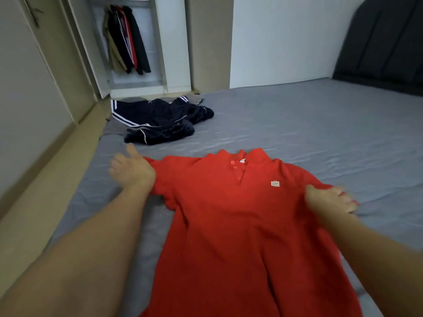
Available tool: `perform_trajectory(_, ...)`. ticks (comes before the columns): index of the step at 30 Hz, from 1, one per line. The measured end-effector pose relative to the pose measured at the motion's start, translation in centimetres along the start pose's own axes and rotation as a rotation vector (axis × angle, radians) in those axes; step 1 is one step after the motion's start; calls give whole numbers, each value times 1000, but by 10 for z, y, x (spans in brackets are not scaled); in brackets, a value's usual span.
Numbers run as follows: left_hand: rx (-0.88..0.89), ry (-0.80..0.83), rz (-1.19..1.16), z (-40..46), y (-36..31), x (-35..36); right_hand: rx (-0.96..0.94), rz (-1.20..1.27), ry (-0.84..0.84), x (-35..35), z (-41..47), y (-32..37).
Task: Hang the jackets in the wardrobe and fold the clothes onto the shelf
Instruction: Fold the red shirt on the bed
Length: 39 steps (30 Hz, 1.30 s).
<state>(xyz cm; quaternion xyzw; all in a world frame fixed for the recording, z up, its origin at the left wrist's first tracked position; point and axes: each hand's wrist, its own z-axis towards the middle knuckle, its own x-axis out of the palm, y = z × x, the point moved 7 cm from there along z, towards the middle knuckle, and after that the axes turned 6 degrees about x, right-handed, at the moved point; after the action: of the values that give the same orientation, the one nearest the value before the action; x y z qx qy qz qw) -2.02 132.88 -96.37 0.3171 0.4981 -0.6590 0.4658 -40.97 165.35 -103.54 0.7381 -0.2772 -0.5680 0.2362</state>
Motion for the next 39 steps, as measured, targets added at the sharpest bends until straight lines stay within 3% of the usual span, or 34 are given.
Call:
perform_trajectory(2,299,81,243,-39,-43,5,179,371,330,2,7,-14)
perform_trajectory(4,507,306,194,-97,-91,28,192,436,449,4,8,-16)
perform_trajectory(7,580,677,104,-179,-129,70,204,562,536,14,8,-11)
perform_trajectory(10,549,792,172,-214,-112,101,148,751,482,6,19,-3)
perform_trajectory(11,541,779,194,-214,-104,104,90,787,430,-5,26,-2)
perform_trajectory(13,505,742,228,-207,-93,102,-60,638,226,-41,49,-2)
perform_trajectory(17,441,770,250,-195,-103,96,-164,-42,-12,-88,89,-15)
perform_trajectory(19,446,772,220,-196,-118,96,-216,-348,-125,-79,82,-11)
perform_trajectory(21,488,752,203,-196,-130,98,-404,-555,-213,-49,59,12)
perform_trajectory(24,558,697,135,-188,-138,110,-702,-572,29,31,19,54)
perform_trajectory(27,608,630,49,-171,-141,128,-757,-572,241,100,3,73)
perform_trajectory(34,623,478,13,-92,-167,187,-774,-432,-43,150,49,101)
perform_trajectory(39,621,64,3,-35,-204,197,-732,-330,-172,156,73,132)
